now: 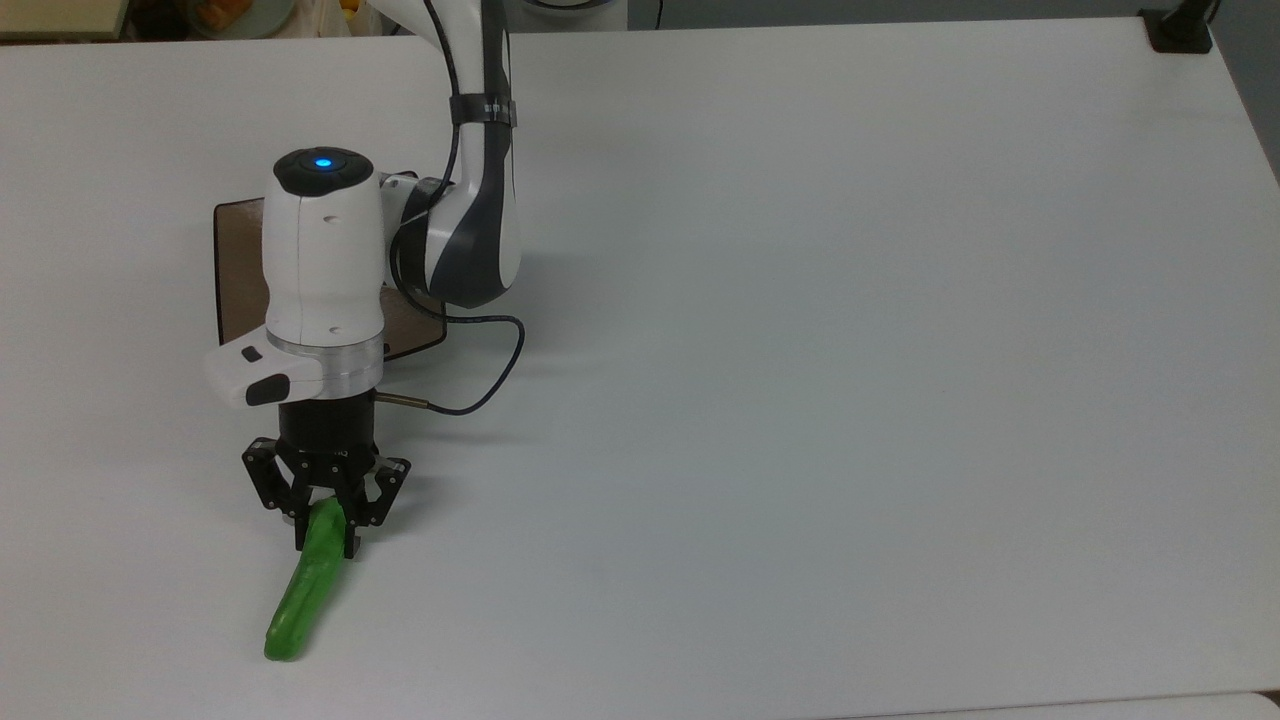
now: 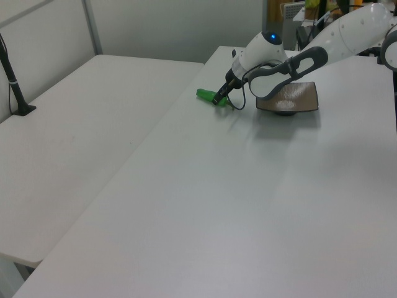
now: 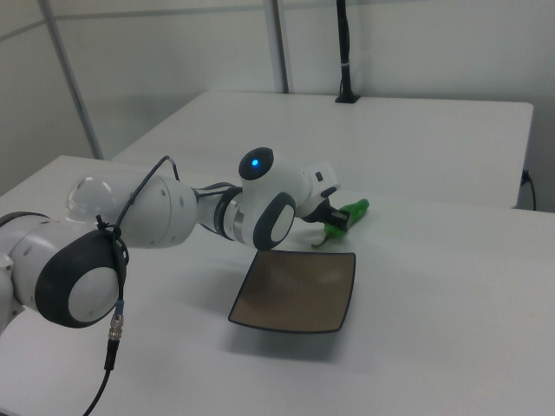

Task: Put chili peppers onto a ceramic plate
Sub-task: 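Close the gripper around the stem end of the green chili, then lift the chili and carry it over the brown square plate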

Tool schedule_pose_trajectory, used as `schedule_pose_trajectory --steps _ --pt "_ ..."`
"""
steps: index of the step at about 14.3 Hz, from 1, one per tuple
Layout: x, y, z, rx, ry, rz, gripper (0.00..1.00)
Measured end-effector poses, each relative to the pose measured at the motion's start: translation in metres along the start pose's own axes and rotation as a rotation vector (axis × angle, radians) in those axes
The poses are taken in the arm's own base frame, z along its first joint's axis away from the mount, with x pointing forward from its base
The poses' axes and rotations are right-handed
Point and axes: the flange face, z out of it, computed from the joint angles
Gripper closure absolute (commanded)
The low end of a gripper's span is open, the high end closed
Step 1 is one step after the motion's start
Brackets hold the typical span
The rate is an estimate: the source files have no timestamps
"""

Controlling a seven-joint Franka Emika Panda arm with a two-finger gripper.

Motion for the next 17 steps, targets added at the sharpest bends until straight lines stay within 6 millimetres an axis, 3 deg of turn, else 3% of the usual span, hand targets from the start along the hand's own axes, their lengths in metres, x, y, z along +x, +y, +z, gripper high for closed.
schedule_pose_trajectory --steps 7,11,13,14,17 --pt "0.026 0.010 -0.025 -0.008 0.041 0.009 0.88" --pt "0.045 0.015 -0.073 0.011 -0.171 0.020 0.86" --pt "0.052 0.018 -0.113 0.026 -0.302 0.030 0.84" --pt "0.051 0.020 -0.128 0.031 -0.337 0.018 0.83" --pt "0.023 0.034 -0.171 0.078 -0.409 -0.084 0.82"
